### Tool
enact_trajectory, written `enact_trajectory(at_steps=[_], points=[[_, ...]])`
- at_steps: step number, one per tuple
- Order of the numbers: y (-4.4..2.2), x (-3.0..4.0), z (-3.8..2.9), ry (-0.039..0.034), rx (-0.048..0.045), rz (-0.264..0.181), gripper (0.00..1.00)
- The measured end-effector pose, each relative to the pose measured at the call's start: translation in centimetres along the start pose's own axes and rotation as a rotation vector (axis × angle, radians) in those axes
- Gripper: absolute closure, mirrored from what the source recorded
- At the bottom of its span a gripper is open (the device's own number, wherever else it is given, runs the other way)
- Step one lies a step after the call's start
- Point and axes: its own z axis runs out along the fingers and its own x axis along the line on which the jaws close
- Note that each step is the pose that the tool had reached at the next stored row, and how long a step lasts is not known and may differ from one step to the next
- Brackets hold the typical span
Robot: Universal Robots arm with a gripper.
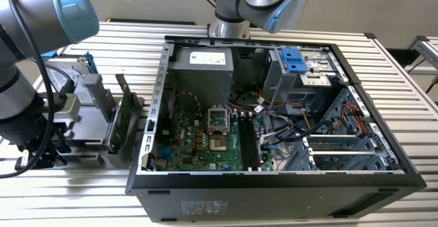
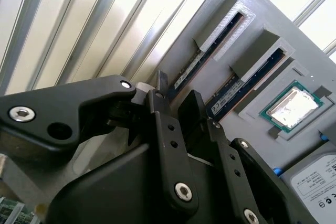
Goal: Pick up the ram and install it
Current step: 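Pick up the ram and move it above insertion slot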
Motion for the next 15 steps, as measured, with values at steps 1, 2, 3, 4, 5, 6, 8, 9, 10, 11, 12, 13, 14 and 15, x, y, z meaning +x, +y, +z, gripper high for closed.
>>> enact_trajectory(at_steps=[1,2,3,4,5,6,8,9,10,11,12,13,14,15], points=[[0.00,0.00,0.00,0.0000,0.0000,0.000,0.00],[0.00,0.00,0.00,0.0000,0.0000,0.000,1.00],[0.00,0.00,0.01,0.0000,0.0000,0.000,1.00],[0.00,0.00,0.01,0.0000,0.0000,0.000,1.00],[0.00,0.00,0.01,0.0000,0.0000,0.000,1.00],[0.00,0.00,0.01,-0.0001,0.0000,0.000,1.00],[0.00,0.00,0.02,0.0000,0.0000,0.000,1.00],[0.00,0.00,0.02,0.0000,0.0000,0.000,1.00],[0.00,0.00,0.03,0.0000,0.0000,0.000,1.00],[0.00,0.00,0.03,0.0000,0.0000,0.000,1.00],[0.00,0.00,0.03,0.0000,0.0000,0.000,1.00],[0.00,0.00,0.03,-0.0001,0.0001,0.000,1.00],[0.00,0.00,0.03,0.0000,0.0000,0.000,1.00],[0.00,0.00,0.04,0.0000,0.0000,0.000,1.00]])
